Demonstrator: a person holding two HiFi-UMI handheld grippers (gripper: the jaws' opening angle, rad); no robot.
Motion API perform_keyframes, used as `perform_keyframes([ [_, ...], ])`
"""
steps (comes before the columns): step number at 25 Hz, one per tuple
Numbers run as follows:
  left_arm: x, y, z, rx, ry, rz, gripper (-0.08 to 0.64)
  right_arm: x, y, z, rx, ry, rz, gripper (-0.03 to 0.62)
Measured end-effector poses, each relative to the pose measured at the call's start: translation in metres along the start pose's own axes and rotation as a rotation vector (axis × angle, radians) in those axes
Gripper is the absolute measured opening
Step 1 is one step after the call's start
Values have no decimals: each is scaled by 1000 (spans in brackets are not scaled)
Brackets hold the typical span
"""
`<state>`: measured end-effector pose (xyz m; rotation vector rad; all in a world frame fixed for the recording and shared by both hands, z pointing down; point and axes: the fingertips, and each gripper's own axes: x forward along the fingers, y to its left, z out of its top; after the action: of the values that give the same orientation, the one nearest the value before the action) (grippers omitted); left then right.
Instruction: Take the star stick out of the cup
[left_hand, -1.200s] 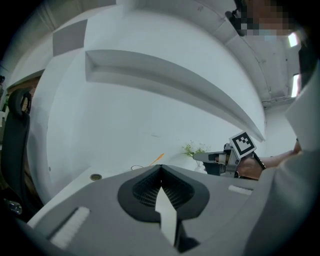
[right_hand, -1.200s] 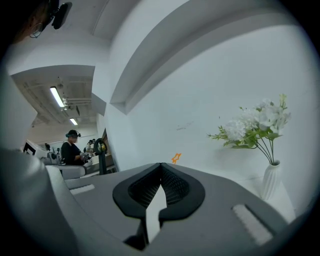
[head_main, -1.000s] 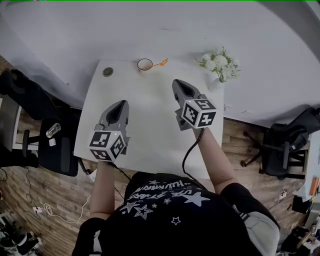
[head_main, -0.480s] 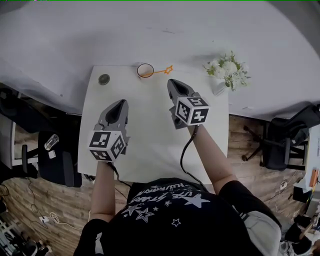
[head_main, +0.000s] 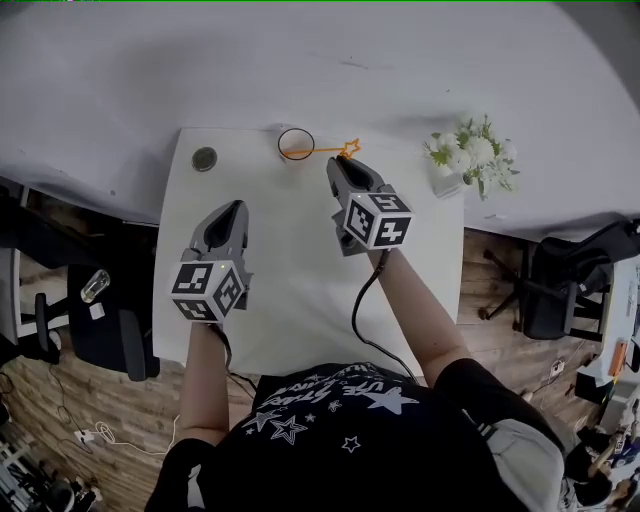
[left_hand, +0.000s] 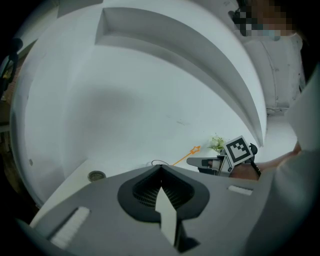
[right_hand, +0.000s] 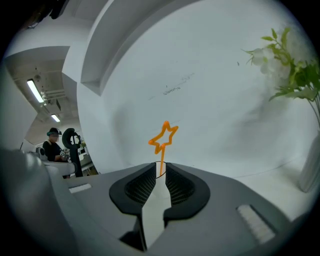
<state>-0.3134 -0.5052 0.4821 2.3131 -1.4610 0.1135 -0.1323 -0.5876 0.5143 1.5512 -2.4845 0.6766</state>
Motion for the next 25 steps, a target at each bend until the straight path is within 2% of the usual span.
perform_keyframes([
  [10, 9, 5, -8, -10, 23, -7, 3, 18, -5, 4, 5, -36, -29, 83],
  [16, 9, 4, -13, -14, 36, -15, 3, 21, -3, 6, -4, -40, -21, 37],
  [25, 3, 3, -19, -27, 31, -29, 3, 12, 4, 16, -30, -68, -24, 33],
])
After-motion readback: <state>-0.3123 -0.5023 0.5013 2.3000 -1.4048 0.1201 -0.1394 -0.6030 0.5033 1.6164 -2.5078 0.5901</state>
